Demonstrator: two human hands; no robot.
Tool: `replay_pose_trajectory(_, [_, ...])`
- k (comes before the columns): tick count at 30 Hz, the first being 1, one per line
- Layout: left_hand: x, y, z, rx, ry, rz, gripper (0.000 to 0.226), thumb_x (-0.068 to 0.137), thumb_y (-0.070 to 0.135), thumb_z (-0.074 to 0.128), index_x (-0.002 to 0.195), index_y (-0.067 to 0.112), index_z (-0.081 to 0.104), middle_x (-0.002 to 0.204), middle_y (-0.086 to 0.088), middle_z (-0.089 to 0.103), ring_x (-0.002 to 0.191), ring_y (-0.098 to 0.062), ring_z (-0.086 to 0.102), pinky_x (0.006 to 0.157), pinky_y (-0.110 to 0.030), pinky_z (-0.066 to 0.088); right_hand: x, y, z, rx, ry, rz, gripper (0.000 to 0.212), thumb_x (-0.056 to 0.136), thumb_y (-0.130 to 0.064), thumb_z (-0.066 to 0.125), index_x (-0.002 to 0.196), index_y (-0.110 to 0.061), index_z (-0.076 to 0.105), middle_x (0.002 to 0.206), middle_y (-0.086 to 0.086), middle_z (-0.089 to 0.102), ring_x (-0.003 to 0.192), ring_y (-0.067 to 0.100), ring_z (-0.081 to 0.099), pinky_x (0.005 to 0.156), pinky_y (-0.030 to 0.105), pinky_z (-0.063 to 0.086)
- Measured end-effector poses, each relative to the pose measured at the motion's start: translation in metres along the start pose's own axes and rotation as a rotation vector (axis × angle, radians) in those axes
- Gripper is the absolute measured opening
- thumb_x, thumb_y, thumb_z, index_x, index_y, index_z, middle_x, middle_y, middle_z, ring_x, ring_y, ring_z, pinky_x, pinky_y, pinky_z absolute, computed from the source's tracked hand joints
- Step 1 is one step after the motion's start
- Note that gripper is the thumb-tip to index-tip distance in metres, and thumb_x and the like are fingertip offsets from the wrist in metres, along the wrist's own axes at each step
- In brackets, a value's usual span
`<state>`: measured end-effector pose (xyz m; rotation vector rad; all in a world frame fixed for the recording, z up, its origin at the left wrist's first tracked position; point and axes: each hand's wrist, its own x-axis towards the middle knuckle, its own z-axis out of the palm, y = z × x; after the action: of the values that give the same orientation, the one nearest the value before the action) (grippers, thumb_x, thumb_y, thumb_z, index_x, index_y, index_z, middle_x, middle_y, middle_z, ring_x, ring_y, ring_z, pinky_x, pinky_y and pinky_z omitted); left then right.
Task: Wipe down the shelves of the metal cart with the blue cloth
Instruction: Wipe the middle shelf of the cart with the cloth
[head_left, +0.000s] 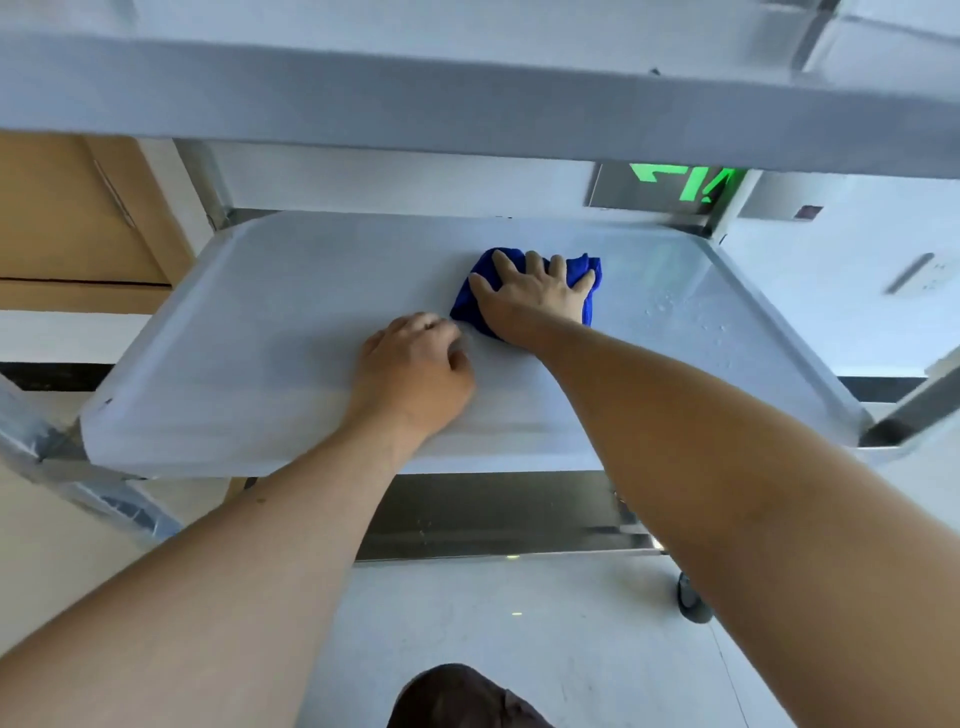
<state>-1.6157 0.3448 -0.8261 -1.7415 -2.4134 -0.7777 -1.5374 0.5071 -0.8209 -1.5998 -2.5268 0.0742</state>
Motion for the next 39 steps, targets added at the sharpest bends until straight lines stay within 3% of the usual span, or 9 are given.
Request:
replay_pose_trajectory(5, [0.001,0.001,-0.005,-0.042,-0.017,-0.036,0.02,0.087,0.024,0.049,0.094,0.019,0.067,0.102,0.002,0.065,0.1,-0.025,0.056,0.08,-0.034,0.047,-0.057,0.011,-0.007,0.031,0.019,-0.02,0.06,0.091,-0.066,0.015,0.139,-0.038,0.039,0.145,0.005,0.042,0.137,0.035,0.024,0.108,0.07,0.002])
replay_pose_trajectory(12, [0.002,0.009,-0.008,0.003,-0.047,-0.109,0.025,0.09,0.028,0.05,0.105,0.022,0.07,0.121,-0.002,0.066,0.115,-0.027,0.056,0.093,-0.035,0.046,-0.119,0.043,-0.015,0.04,0.018,-0.032,0.065,0.089,-0.069,0.012,0.143,-0.038,0.034,0.147,0.004,0.04,0.139,0.034,0.02,0.109,0.069,-0.001])
replay_pose_trajectory(16, [0.002,0.023,-0.015,0.15,-0.11,-0.203,0.031,0.088,0.032,0.046,0.11,0.027,0.067,0.122,-0.005,0.066,0.113,-0.033,0.058,0.091,-0.037,0.047,-0.146,0.074,-0.021,0.042,0.024,-0.028,0.069,0.087,-0.071,0.011,0.144,-0.039,0.035,0.148,0.002,0.04,0.139,0.033,0.021,0.112,0.069,0.001])
replay_pose_trajectory(20, [0.014,0.064,-0.018,0.348,-0.222,-0.298,0.034,0.082,0.032,0.049,0.108,0.015,0.065,0.115,-0.013,0.065,0.11,-0.034,0.058,0.087,-0.036,0.044,-0.168,0.114,-0.028,0.044,0.064,0.04,0.066,0.087,-0.071,0.012,0.139,-0.041,0.039,0.143,-0.001,0.045,0.136,0.032,0.026,0.111,0.068,0.005])
replay_pose_trajectory(25, [0.01,0.124,0.01,0.18,-0.189,-0.027,0.021,0.092,0.03,0.042,0.085,0.013,0.052,0.105,-0.013,0.064,0.099,-0.035,0.054,0.074,-0.036,0.04,-0.173,0.165,-0.035,0.015,0.046,0.13,0.068,0.084,-0.076,0.007,0.14,-0.046,0.033,0.15,-0.005,0.04,0.141,0.03,0.02,0.111,0.068,0.0])
replay_pose_trajectory(29, [0.02,0.151,0.03,0.045,-0.157,0.146,0.026,0.093,0.031,0.046,0.098,0.009,0.059,0.107,-0.01,0.065,0.106,-0.035,0.056,0.084,-0.04,0.048,-0.154,0.185,-0.037,-0.013,-0.028,0.174,0.074,0.079,-0.082,0.004,0.145,-0.052,0.023,0.159,-0.007,0.029,0.146,0.031,0.014,0.11,0.07,-0.003])
replay_pose_trajectory(32, [0.031,0.159,0.044,0.06,-0.195,0.198,0.034,0.094,0.033,0.046,0.115,0.01,0.061,0.12,-0.008,0.064,0.113,-0.032,0.054,0.092,-0.041,0.047,-0.142,0.188,-0.035,-0.034,-0.017,0.199,0.073,0.08,-0.082,0.007,0.146,-0.053,0.021,0.159,-0.006,0.028,0.147,0.033,0.013,0.109,0.072,-0.004])
replay_pose_trajectory(36, [0.043,0.163,0.063,0.106,-0.192,0.212,0.02,0.092,0.029,0.043,0.087,0.015,0.055,0.102,-0.009,0.065,0.096,-0.032,0.056,0.074,-0.035,0.041,-0.114,0.186,-0.035,-0.028,-0.033,0.22,0.076,0.079,-0.085,0.007,0.147,-0.053,0.02,0.16,-0.004,0.026,0.148,0.032,0.011,0.108,0.073,-0.007])
replay_pose_trajectory(39, [0.05,0.166,0.069,0.147,-0.108,0.228,0.018,0.09,0.022,0.043,0.09,0.016,0.059,0.098,-0.009,0.063,0.093,-0.033,0.056,0.072,-0.036,0.035,-0.089,0.185,-0.035,-0.029,-0.029,0.221,0.077,0.078,-0.085,0.007,0.146,-0.053,0.023,0.159,-0.004,0.028,0.147,0.033,0.014,0.108,0.074,-0.006])
